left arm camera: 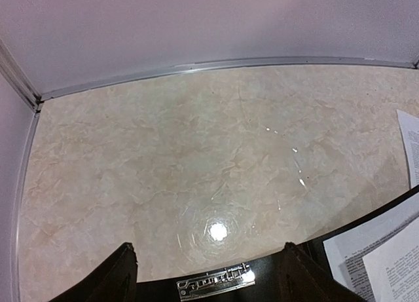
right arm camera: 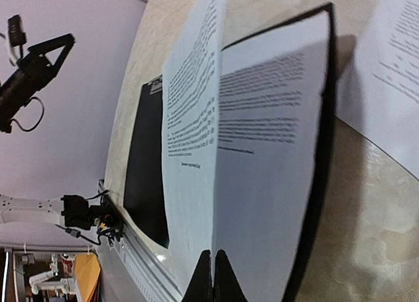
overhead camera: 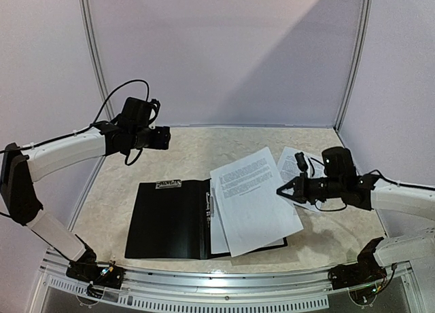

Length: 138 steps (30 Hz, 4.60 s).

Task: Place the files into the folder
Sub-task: Place the file in the spring clip on the folder, then close the spring clip on the folder.

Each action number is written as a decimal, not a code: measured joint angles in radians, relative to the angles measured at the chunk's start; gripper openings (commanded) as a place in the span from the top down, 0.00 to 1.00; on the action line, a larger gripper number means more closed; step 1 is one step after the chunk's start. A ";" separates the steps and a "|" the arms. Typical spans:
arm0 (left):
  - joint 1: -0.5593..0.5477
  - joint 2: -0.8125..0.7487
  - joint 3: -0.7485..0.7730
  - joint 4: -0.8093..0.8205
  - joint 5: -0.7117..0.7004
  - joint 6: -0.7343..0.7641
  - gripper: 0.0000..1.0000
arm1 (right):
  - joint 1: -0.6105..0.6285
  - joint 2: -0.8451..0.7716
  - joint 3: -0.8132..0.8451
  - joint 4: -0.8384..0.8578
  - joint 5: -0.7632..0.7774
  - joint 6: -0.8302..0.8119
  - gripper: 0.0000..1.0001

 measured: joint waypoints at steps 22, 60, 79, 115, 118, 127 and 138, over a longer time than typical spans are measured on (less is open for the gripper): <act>0.001 0.071 0.011 0.002 0.060 -0.011 0.27 | 0.051 0.024 -0.148 0.213 0.158 0.091 1.00; 0.024 0.091 0.023 -0.003 0.114 -0.023 0.28 | 0.146 0.204 -0.026 0.294 0.127 0.091 0.98; 0.025 0.091 0.025 -0.006 0.119 -0.023 0.28 | 0.156 0.221 -0.025 0.296 0.119 0.104 0.97; 0.026 0.113 0.028 -0.007 0.143 -0.026 0.28 | 0.217 0.264 0.241 -0.274 0.340 0.007 0.16; 0.026 0.115 0.028 -0.007 0.156 -0.026 0.29 | 0.218 0.264 0.245 -0.335 0.371 -0.009 0.12; 0.002 0.114 0.025 0.051 0.291 -0.003 0.29 | 0.219 0.204 0.299 -0.377 0.467 -0.146 0.13; -0.140 0.117 -0.027 0.156 0.471 -0.046 0.27 | 0.219 0.290 0.313 -0.053 0.328 -0.325 0.78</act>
